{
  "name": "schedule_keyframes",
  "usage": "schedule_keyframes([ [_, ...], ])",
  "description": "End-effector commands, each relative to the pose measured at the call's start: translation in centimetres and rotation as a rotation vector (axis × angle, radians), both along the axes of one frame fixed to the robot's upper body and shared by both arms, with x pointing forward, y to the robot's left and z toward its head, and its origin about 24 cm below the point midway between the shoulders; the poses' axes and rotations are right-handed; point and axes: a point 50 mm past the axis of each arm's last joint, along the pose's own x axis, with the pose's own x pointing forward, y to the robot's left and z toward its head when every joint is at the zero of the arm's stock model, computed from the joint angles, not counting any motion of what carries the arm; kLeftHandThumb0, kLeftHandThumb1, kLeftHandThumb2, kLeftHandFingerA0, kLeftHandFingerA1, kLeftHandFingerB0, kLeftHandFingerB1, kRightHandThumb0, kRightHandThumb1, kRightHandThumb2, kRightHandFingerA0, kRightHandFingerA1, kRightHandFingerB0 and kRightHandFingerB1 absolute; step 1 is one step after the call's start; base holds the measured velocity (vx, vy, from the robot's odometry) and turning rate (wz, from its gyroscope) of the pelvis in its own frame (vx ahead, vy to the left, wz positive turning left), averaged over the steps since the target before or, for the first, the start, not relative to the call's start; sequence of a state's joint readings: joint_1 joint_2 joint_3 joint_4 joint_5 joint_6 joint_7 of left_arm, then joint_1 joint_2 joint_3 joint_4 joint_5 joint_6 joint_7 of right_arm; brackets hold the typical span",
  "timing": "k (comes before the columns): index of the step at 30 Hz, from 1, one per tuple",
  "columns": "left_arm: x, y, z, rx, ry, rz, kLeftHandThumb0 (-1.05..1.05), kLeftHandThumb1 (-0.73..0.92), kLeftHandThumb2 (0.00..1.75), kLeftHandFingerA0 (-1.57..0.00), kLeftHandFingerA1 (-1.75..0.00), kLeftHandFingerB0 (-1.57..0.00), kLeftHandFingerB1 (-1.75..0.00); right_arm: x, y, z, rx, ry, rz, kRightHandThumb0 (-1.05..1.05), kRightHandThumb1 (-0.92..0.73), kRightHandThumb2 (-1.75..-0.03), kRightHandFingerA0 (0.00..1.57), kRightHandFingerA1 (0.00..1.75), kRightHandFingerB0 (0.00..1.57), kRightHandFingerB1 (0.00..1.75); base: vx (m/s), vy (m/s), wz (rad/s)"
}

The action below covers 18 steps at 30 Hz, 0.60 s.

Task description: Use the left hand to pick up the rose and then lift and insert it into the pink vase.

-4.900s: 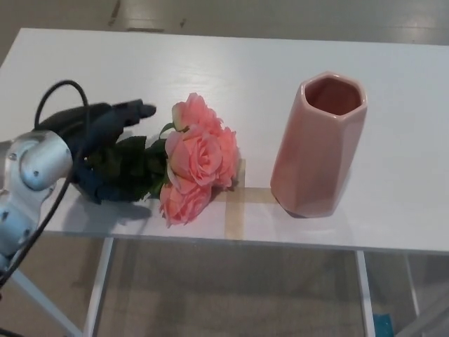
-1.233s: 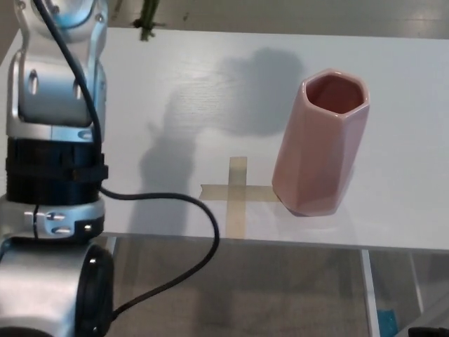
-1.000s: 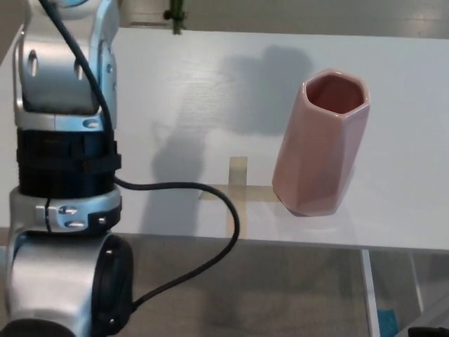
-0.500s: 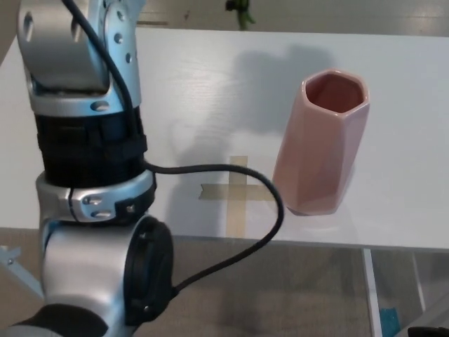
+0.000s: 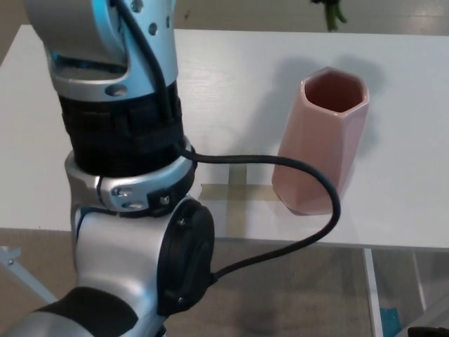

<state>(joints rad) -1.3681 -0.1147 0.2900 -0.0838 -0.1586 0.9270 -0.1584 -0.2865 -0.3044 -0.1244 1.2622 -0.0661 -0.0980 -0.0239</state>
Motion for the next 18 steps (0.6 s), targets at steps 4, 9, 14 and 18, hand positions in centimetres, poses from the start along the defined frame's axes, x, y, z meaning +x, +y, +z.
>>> schedule_keyframes([
  [4,-0.9,-1.9,-0.4,0.024,0.049,-0.094,-0.18,0.83,0.65,-1.0,-1.37,-0.83,-0.83,-0.5,-0.5,-0.1,0.01,0.03,-0.006,-0.29,-0.66,-0.59,0.65,0.43,0.55,0.4,0.0,0.0,0.0],
  [9,-0.7,-2.4,-1.5,0.047,0.08,-0.09,-0.18,0.83,0.66,-1.0,-1.37,-0.82,-0.83,-0.4,-0.4,-0.2,0.013,0.027,-0.011,-0.29,-0.65,-0.59,0.65,0.43,0.56,0.4,0.0,0.0,0.0],
  [14,-0.5,-2.7,-2.0,0.071,0.083,-0.081,-0.19,0.81,0.67,-1.0,-1.38,-0.83,-0.84,-0.3,-0.4,-0.1,0.016,0.02,-0.009,-0.29,-0.65,-0.59,0.65,0.43,0.56,0.4,0.0,0.0,0.0],
  [18,-0.3,-2.8,-3.1,0.113,0.093,-0.063,-0.19,0.83,0.65,-1.01,-1.37,-0.8,-0.81,-0.3,-0.4,0.0,0.012,0.017,-0.004,-0.29,-0.65,-0.59,0.65,0.43,0.56,0.4,0.0,0.0,0.0],
])
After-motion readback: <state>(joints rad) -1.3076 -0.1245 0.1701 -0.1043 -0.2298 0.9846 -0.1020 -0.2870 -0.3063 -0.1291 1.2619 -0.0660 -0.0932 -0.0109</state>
